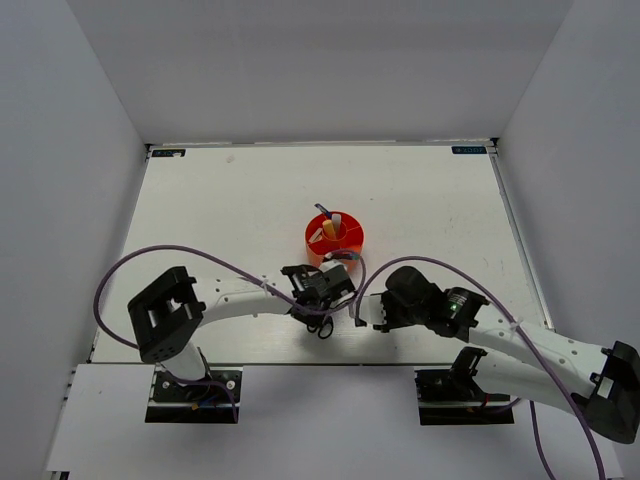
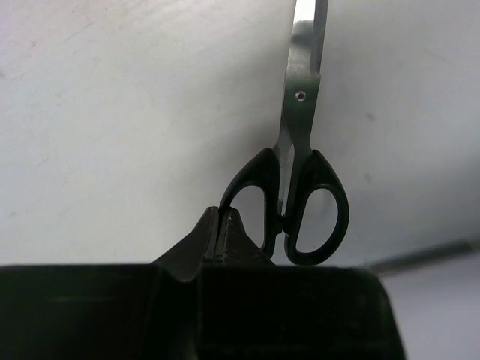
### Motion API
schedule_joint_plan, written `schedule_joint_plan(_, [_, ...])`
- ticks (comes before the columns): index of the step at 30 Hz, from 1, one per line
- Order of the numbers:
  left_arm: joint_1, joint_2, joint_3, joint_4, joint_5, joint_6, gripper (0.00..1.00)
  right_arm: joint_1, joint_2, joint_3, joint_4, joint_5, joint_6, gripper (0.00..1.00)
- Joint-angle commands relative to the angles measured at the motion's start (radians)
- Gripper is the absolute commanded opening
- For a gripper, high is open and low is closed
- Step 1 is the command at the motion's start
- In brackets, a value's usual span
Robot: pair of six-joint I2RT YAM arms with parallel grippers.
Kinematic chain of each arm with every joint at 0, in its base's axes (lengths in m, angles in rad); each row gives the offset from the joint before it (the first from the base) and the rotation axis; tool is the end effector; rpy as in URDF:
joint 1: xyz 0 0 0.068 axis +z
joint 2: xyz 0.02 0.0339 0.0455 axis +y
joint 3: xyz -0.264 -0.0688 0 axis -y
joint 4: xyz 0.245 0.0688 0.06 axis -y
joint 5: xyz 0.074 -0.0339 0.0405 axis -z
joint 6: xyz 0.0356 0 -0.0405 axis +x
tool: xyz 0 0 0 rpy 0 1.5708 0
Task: Sort the stationery into containers
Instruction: Pick up the scissors from the center of the board, then place the scissors in the storage box.
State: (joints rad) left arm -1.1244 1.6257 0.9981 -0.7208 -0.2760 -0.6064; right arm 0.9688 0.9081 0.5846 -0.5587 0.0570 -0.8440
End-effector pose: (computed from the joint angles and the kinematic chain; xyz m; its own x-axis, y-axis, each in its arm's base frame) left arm 0.1348 -0.2591 0.1762 -0.8258 0.4553 -0.3327 0.4518 0.8873 0.0927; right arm 0.1028 0.1460 0.2160 0.3091 -0.8677 -0.3894 -0.8599 -0.0801 -0.5041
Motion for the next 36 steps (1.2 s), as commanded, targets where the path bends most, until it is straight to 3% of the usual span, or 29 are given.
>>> schedule_joint_plan(1, [-0.051,-0.089,0.184,-0.216,0.049,0.114,0.00,-0.010,-0.025,0.024,-0.003,0.043,0.029,0.38])
schedule_joint_plan(9, [-0.054,-0.204,0.378,-0.471,-0.090,0.203,0.00,-0.034,-0.084,0.034,-0.027,0.107,0.036,0.38])
schedule_joint_plan(16, [0.034,-0.231,0.422,-0.474,-0.108,0.276,0.00,-0.048,-0.139,0.024,-0.058,0.184,0.025,0.38])
schedule_joint_plan(21, [0.100,-0.161,0.534,-0.480,-0.104,0.367,0.00,-0.071,-0.170,0.003,-0.046,0.265,-0.007,0.38])
schedule_joint_plan(32, [0.178,0.154,1.092,-0.704,-0.109,0.755,0.00,-0.154,-0.252,-0.106,0.060,0.405,-0.096,0.38])
schedule_joint_plan(36, [0.184,0.184,1.074,-0.661,-0.140,0.847,0.00,-0.171,-0.281,-0.153,0.098,0.441,-0.133,0.38])
